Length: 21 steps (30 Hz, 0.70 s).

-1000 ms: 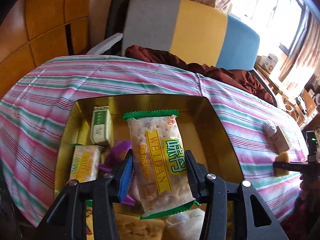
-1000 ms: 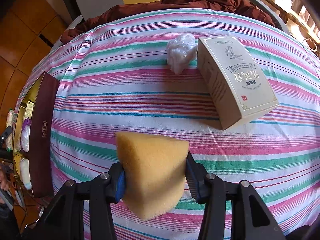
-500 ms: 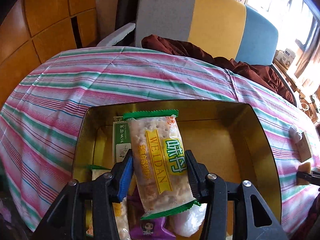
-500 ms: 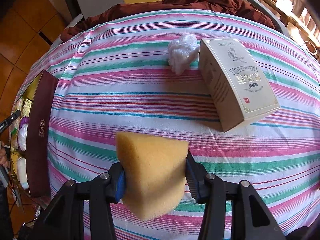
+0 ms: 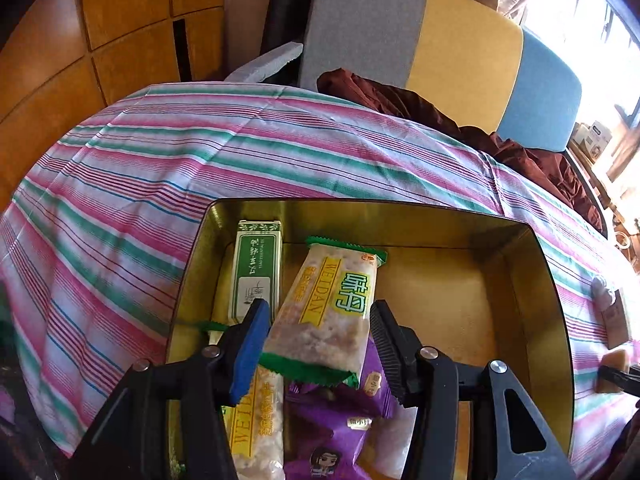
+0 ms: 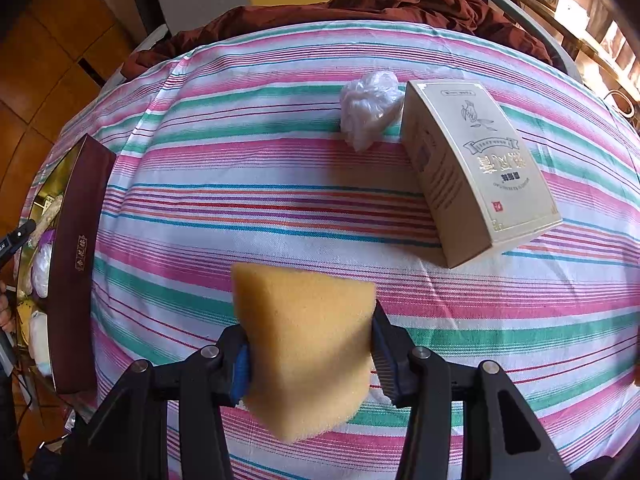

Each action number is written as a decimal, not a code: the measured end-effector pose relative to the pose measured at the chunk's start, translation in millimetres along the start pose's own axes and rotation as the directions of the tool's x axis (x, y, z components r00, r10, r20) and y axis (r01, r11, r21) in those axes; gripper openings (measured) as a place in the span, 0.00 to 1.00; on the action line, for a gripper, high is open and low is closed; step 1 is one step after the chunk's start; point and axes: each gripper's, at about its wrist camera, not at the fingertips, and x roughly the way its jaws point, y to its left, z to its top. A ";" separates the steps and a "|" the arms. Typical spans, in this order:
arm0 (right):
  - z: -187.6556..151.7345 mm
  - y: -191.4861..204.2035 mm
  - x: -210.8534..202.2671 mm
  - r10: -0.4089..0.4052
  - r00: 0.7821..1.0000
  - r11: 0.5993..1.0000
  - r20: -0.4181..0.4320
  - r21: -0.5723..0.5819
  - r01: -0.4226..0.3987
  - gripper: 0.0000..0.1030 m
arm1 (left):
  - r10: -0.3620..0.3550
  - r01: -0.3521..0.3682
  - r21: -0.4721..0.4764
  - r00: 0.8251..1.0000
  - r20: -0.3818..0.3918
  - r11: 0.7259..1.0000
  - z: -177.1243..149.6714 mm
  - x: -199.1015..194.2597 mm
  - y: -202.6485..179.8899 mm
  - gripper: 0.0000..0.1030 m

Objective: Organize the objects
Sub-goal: 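Carry the WEIDAN bag over the gold tray and open the left tool, then carry the yellow sponge over the tray and open the right tool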

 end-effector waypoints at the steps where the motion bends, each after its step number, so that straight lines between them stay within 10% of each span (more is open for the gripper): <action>1: 0.0 -0.1 0.1 0.000 1.000 1.000 0.000 0.001 0.000 0.48 | 0.000 0.000 -0.005 1.000 0.009 1.000 -2.2 -5.4 0.8 0.52; 8: 1.4 14.7 -1.5 -0.034 0.999 0.999 0.014 0.005 0.034 0.48 | 0.023 -0.023 0.001 0.995 0.097 1.000 -20.7 -47.9 0.3 0.55; 21: 29.9 180.5 -31.5 0.255 0.957 0.956 0.137 -0.187 -0.228 0.47 | 0.045 -0.052 0.033 0.982 0.185 0.998 -53.0 -95.1 0.7 0.60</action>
